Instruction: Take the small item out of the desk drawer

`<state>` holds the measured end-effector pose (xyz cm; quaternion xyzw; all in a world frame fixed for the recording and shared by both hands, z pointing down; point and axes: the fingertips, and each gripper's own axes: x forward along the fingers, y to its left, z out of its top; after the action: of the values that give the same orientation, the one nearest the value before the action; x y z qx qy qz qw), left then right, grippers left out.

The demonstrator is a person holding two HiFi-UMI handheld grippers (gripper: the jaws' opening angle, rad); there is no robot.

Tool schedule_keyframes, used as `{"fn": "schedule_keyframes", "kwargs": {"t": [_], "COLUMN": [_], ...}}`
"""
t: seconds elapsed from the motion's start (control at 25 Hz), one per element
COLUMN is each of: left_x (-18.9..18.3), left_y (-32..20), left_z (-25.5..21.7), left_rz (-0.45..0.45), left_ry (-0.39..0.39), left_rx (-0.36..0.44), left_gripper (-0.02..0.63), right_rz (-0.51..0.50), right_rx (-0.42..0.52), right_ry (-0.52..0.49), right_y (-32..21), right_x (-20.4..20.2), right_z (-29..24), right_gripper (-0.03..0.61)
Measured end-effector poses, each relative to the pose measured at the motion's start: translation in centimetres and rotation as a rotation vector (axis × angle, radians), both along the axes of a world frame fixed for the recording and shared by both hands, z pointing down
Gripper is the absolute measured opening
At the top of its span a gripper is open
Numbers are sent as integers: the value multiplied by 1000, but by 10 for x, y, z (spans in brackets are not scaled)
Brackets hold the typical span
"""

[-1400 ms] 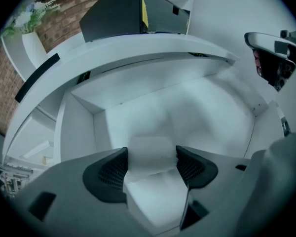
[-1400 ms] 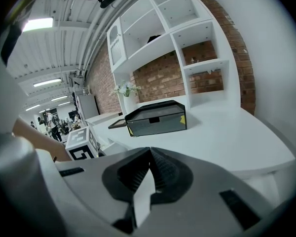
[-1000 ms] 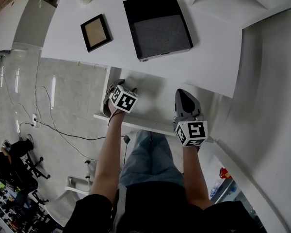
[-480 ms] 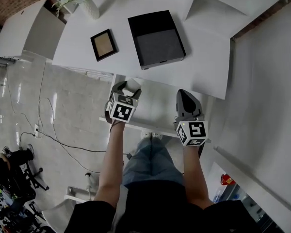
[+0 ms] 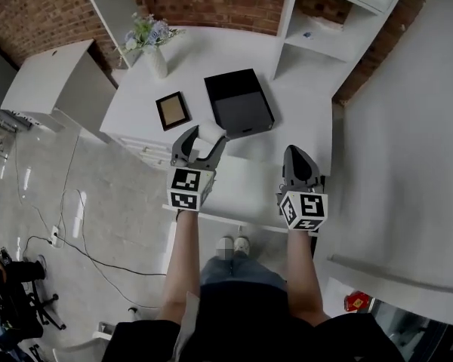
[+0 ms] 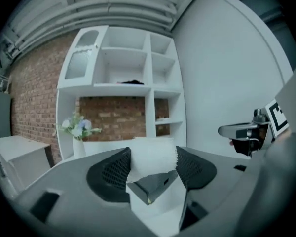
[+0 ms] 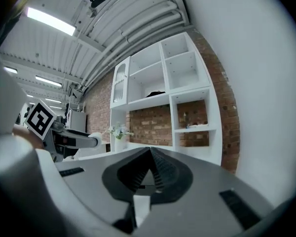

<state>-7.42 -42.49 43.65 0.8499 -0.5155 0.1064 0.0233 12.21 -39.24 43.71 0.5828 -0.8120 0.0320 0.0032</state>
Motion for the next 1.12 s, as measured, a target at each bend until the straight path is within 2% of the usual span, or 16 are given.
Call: {"fn": "schedule_keyframes", "kwargs": {"t": [0.2, 0.36, 0.56, 1.12], "left_x": [-2, 0, 6, 1], "left_y": [13, 24, 33, 40], "left_z": [-63, -84, -87, -79], "left_rz": [-47, -56, -45, -35], "left_ry": [149, 180, 171, 170], "left_rx": [173, 231, 239, 212], "left_gripper": [278, 278, 278, 278], "right_rz": [51, 96, 118, 81], "right_rx": [65, 91, 99, 83], "right_ry": [-18, -37, -58, -36], "right_y": [13, 21, 28, 34], "right_x": [17, 31, 38, 21], "right_z": [-32, -47, -52, -52], "right_gripper": [-2, -2, -2, -3]}}
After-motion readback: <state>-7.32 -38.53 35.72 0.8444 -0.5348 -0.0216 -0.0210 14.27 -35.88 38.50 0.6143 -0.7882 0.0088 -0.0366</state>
